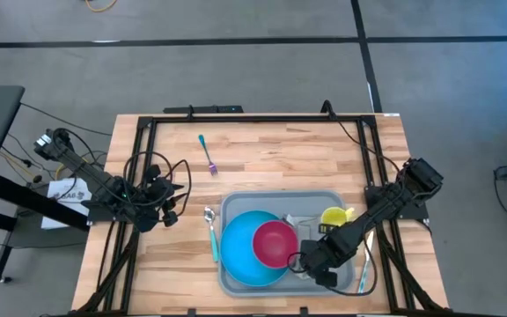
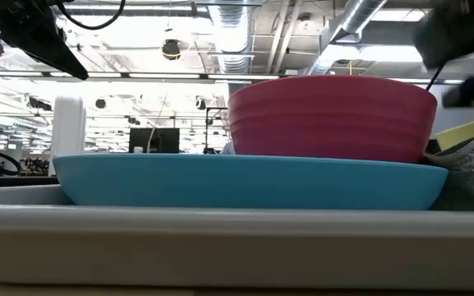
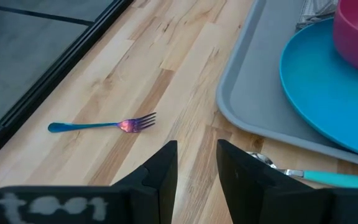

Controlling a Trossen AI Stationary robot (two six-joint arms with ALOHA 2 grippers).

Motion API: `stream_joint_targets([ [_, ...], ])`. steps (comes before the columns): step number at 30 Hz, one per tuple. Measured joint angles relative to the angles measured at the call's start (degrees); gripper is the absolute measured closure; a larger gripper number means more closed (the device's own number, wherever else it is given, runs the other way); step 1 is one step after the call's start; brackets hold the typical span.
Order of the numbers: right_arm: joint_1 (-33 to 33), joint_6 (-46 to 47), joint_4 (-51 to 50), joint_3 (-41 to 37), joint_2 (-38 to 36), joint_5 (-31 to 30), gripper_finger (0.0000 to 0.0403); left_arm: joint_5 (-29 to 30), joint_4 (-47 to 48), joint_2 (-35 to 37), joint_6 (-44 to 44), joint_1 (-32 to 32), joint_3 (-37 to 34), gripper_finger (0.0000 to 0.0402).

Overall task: Set up tray
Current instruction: Put the gray table napkin to the right of the blue plate on the gray tray, then adjust the yellow mug

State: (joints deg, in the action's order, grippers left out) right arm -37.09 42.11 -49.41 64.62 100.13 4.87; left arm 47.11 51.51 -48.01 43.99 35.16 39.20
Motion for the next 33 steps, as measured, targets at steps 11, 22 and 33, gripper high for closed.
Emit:
stream_joint_targets([
  [11, -3.2, 11.75, -11.06, 3.35, -2.59, -9.29, 0.0402, 0.03, 0.02, 0.01, 0.0, 0.02, 0.0, 0.0299],
  [22, -7.79, 18.99, -18.08, 3.37, -5.48, -12.51, 0.0393, -0.17, 0.0, 0.02, 0.0, 0.02, 0.0, 0.0299],
  [33, -8.57, 18.64, -19.54, 3.37, -8.61, -9.83, 0.0307, -0.17, 0.0, 0.02, 0.15, 0.0, 0.0, 0.0299],
])
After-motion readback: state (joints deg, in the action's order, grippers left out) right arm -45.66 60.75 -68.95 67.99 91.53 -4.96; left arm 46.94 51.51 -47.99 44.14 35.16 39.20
